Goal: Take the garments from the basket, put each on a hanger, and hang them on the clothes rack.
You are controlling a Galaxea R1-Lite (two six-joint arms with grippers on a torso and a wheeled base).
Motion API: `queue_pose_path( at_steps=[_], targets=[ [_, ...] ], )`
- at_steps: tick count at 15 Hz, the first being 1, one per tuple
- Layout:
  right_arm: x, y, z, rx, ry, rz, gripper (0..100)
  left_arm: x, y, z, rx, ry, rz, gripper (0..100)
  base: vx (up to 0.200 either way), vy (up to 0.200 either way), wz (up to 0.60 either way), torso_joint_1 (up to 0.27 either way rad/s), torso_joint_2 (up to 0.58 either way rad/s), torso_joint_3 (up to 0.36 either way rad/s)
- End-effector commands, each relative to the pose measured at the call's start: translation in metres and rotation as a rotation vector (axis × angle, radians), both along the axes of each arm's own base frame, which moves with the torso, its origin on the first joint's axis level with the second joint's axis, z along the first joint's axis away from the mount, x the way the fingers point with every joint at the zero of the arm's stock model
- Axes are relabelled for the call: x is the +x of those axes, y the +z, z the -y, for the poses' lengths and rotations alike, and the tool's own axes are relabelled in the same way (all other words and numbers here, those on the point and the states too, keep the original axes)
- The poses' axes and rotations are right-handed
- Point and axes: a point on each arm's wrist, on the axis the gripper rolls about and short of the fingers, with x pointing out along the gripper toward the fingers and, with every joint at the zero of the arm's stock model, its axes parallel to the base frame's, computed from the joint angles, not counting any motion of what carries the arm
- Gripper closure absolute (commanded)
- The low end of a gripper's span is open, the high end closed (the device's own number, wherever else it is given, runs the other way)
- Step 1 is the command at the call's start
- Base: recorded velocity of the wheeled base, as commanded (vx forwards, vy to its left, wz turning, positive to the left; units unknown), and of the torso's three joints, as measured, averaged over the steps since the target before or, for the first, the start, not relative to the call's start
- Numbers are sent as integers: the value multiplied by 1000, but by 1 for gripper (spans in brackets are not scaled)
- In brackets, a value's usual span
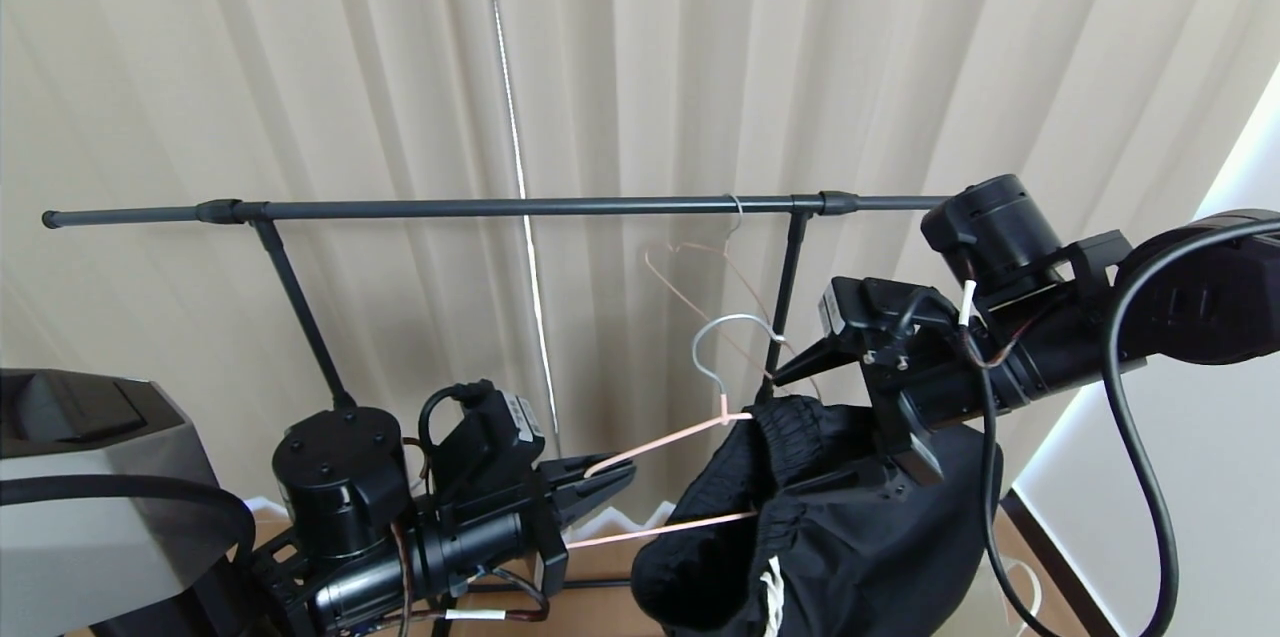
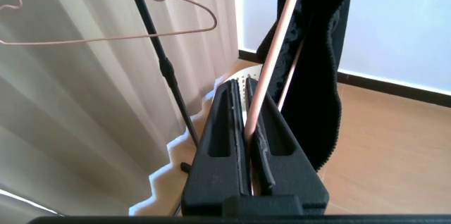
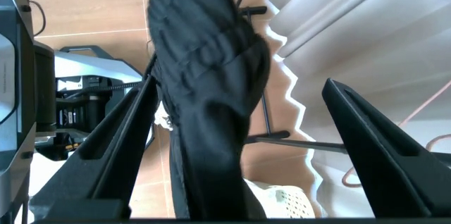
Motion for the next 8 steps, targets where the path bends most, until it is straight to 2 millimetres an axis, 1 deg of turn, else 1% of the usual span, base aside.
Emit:
queue_pose_path(
  at_steps=[1,2,3,8],
  targets=[
    [4,-1,-2,1,1,1,0,0,0,0,0,0,2,100,0,0,0,0,0,0],
    [5,0,-2,1,0,6,0,0,0,0,-1,2,1,100,0,0,0,0,0,0],
    [5,1,-2,2,-1,6,100,0,0,0,-1,2,1,100,0,0,0,0,0,0],
    [3,4,-5,10,-4,1,100,0,-1,0,-2,3,-10,100,0,0,0,0,0,0]
  ],
)
